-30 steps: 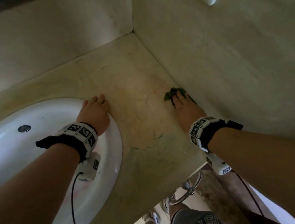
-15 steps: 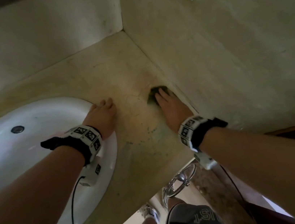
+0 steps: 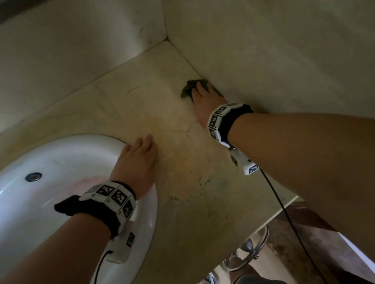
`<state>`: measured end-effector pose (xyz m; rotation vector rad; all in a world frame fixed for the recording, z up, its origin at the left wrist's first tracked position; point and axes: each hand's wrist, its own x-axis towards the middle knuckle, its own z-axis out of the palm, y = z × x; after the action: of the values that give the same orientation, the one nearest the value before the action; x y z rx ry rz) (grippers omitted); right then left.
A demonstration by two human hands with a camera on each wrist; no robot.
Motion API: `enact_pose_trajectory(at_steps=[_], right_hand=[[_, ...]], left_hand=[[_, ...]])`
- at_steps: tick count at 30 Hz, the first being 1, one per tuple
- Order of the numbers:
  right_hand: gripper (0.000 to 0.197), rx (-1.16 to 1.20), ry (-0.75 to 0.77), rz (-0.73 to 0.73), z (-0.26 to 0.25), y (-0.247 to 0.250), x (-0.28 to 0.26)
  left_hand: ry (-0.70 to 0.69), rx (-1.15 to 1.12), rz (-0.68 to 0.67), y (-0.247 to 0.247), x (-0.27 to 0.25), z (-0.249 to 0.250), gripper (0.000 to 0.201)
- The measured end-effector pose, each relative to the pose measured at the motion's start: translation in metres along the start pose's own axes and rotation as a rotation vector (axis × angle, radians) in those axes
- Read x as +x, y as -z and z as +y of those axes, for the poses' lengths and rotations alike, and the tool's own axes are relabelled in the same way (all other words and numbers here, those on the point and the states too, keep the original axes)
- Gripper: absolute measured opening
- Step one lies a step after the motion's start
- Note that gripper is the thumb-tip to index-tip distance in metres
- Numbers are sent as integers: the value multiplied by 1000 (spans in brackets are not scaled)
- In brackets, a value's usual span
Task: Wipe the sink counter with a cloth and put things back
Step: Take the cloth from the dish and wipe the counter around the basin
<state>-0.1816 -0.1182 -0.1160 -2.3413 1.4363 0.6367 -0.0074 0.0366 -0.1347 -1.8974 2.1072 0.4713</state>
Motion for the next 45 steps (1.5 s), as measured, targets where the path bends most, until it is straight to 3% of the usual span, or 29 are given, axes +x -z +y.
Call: enact_pose_trajectory(at_steps=[8, 19, 27, 36, 40, 45], right_hand=[[56, -138, 43, 56, 16, -17, -37], [73, 32, -34, -16, 55, -82, -139], [79, 111, -76, 22, 69, -116, -201], [64, 39, -124, -34, 72, -138, -250], [54, -12, -70, -103, 74, -133, -268], [62, 140, -82, 90, 62, -102, -253]], left_hand=[[1, 22, -8, -2, 1, -2, 57], [-40, 90, -14, 1, -7, 6, 56], [-92, 145, 24, -7, -22, 21, 55], [-122, 180, 15, -6, -30, 27, 51], [-107, 182, -7, -3, -30, 28, 52], [-100, 175, -13, -2, -31, 30, 49]])
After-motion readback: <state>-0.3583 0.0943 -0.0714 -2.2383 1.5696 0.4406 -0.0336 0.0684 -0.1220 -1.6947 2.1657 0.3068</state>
